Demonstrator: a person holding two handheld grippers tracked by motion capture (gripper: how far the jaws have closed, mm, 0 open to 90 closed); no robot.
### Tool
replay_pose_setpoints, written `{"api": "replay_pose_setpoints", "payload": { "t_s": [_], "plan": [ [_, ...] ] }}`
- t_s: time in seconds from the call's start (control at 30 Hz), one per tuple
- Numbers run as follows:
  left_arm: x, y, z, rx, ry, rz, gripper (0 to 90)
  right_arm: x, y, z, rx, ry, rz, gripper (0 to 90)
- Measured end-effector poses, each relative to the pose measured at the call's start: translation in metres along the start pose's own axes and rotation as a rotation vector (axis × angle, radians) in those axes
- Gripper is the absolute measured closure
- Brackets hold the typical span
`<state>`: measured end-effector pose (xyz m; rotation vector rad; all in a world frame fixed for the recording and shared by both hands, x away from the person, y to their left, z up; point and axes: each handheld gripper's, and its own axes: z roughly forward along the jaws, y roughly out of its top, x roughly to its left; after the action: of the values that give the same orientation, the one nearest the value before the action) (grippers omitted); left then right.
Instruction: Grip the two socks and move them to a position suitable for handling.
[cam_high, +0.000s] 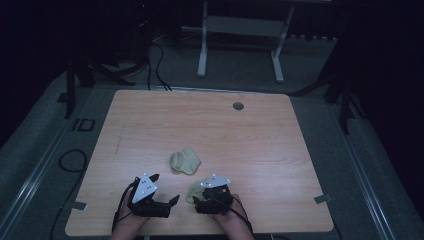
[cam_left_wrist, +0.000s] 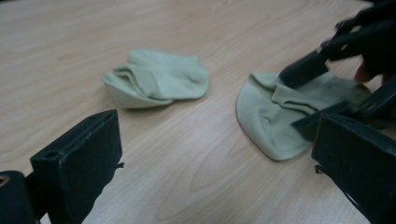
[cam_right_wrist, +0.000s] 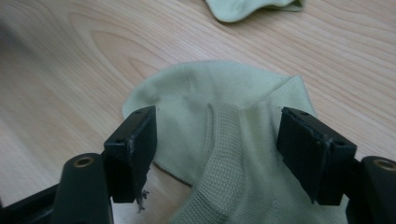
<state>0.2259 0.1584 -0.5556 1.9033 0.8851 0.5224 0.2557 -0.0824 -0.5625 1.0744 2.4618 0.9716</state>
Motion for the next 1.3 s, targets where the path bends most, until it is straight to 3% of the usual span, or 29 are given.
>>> {"api": "replay_pose_setpoints", "payload": {
  "t_s": [0.1,0.2,0.23,0.27,0.3,0.33,0.37,0.4,0.43,0.5,0.67,0.73,0.77,0.83,0.87,0.97,1.0,1.13,1.17,1.3],
  "plan": [
    [-0.003,0.004,0.003,0.026,-0.022,0.002,1.9,-0.001,0.001,-0.008,-0.021,0.018,-0.009,31.0],
    [-0.009,0.008,0.007,0.038,-0.100,0.010,7.1,-0.008,0.004,-0.023,-0.036,0.041,-0.028,36.0],
    [-0.012,0.009,0.008,0.037,-0.135,0.025,15.5,-0.010,0.004,-0.029,-0.047,0.057,-0.022,43.1],
    [-0.015,0.010,0.009,0.042,-0.138,0.061,36.0,-0.012,0.004,-0.036,-0.051,0.085,-0.032,51.8],
    [-0.019,0.012,0.011,0.045,-0.151,0.104,36.0,-0.012,0.004,-0.036,-0.051,0.085,-0.032,51.8],
    [-0.019,0.012,0.011,0.045,-0.151,0.104,50.7,-0.012,0.004,-0.036,-0.051,0.085,-0.032,51.8],
    [-0.023,0.015,0.016,0.067,-0.202,0.141,50.7,-0.011,0.003,-0.038,-0.045,0.093,-0.044,54.6],
    [-0.025,0.016,0.019,0.079,-0.216,0.147,72.8,-0.009,0.000,-0.034,-0.020,0.095,-0.070,59.6],
    [-0.027,0.017,0.025,0.104,-0.228,0.165,72.8,-0.009,0.000,-0.034,-0.020,0.095,-0.070,59.6],
    [-0.029,0.018,0.033,0.137,-0.255,0.167,88.0,-0.009,-0.001,-0.025,0.000,0.103,-0.069,59.6],
    [-0.031,0.016,0.057,0.260,-0.266,0.210,89.5,-0.008,-0.006,-0.014,0.044,0.096,-0.079,66.3],
    [-0.031,0.016,0.057,0.260,-0.266,0.210,89.4,-0.007,-0.007,-0.013,0.046,0.087,-0.084,66.3],
    [-0.032,0.016,0.061,0.277,-0.247,0.227,89.5,-0.007,-0.008,-0.014,0.051,0.084,-0.089,73.9],
    [-0.032,0.017,0.062,0.281,-0.234,0.235,89.5,-0.007,-0.009,-0.015,0.057,0.081,-0.091,76.7],
    [-0.030,0.018,0.063,0.282,-0.225,0.235,89.4,-0.006,-0.010,-0.018,0.073,0.102,-0.093,81.5],
    [-0.028,0.018,0.063,0.284,-0.231,0.235,89.5,-0.005,-0.011,-0.019,0.079,0.118,-0.093,82.1],
    [-0.028,0.018,0.063,0.285,-0.233,0.232,89.5,-0.005,-0.014,-0.025,0.082,0.149,-0.080,82.9],
    [-0.029,0.018,0.063,0.285,-0.227,0.232,89.5,-0.008,-0.014,-0.030,0.072,0.156,-0.059,83.0],
    [-0.030,0.018,0.062,0.288,-0.222,0.216,89.5,-0.016,-0.012,-0.041,0.041,0.152,-0.031,82.9],
    [-0.034,0.017,0.061,0.291,-0.218,0.220,89.5,-0.026,-0.009,-0.052,0.018,0.142,-0.015,82.9]
  ]
}}
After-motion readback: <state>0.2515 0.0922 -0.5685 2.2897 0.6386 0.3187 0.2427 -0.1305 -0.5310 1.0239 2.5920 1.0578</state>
